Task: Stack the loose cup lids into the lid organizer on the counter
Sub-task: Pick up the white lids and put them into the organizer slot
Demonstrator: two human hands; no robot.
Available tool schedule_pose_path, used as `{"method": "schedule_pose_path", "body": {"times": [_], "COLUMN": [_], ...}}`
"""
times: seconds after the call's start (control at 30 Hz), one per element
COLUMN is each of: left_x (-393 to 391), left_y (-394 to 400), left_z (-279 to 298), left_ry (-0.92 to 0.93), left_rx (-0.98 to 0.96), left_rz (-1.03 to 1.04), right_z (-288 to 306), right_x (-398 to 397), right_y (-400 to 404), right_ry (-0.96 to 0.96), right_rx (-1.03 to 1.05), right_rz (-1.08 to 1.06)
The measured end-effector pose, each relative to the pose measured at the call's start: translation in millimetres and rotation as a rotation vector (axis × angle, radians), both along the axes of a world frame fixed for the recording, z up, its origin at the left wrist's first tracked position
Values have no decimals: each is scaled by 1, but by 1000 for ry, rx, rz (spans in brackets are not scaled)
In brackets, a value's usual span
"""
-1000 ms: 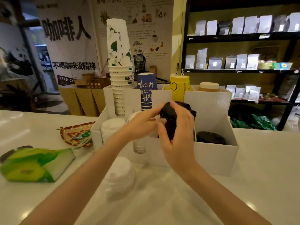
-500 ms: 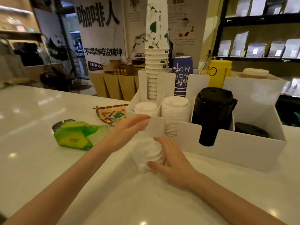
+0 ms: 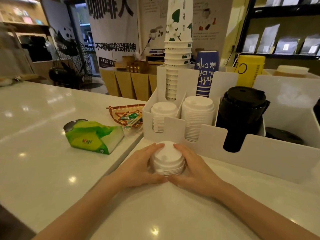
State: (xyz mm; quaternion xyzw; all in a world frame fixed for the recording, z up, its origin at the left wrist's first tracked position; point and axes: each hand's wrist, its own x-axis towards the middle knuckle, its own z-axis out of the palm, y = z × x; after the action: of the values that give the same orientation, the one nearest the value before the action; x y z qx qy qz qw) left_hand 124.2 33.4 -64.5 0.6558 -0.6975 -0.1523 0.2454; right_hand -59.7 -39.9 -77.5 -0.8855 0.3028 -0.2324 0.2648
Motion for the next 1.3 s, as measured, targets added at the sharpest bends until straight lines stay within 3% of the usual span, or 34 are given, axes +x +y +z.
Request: {"method": "schedule_pose_path", "body": {"times": [0.2, 0.3, 0.47, 0.6, 0.73, 0.83, 1.13, 1.3], "left_x": [4, 8, 19, 26, 31, 33, 36, 39], "left_y": [1, 0, -15, -39, -66, -81, -95, -98], "left_z": [13, 33, 85, 116, 120, 112, 85, 82], "left_ry": [156, 258, 184, 246, 287, 195, -2, -18], "left_rx": [-100, -172, -338, -431, -458, -457, -319, -327], "left_rz": [27, 34, 64, 108, 158, 214, 313, 250], "right_z": [15, 37, 93, 138, 158, 152, 129, 129], "right_x": [0, 3, 17, 34, 48, 56, 65, 66], "right_y": [3, 0, -17, -44, -75, -95, -116, -114], "right_ry": [-181, -227, -323, -383, -269, -125, 160, 250], "right_rx": [151, 119, 100, 118, -1, -94, -149, -201], "right_rz": [-19, -28, 20, 28, -31, -74, -156, -174]}}
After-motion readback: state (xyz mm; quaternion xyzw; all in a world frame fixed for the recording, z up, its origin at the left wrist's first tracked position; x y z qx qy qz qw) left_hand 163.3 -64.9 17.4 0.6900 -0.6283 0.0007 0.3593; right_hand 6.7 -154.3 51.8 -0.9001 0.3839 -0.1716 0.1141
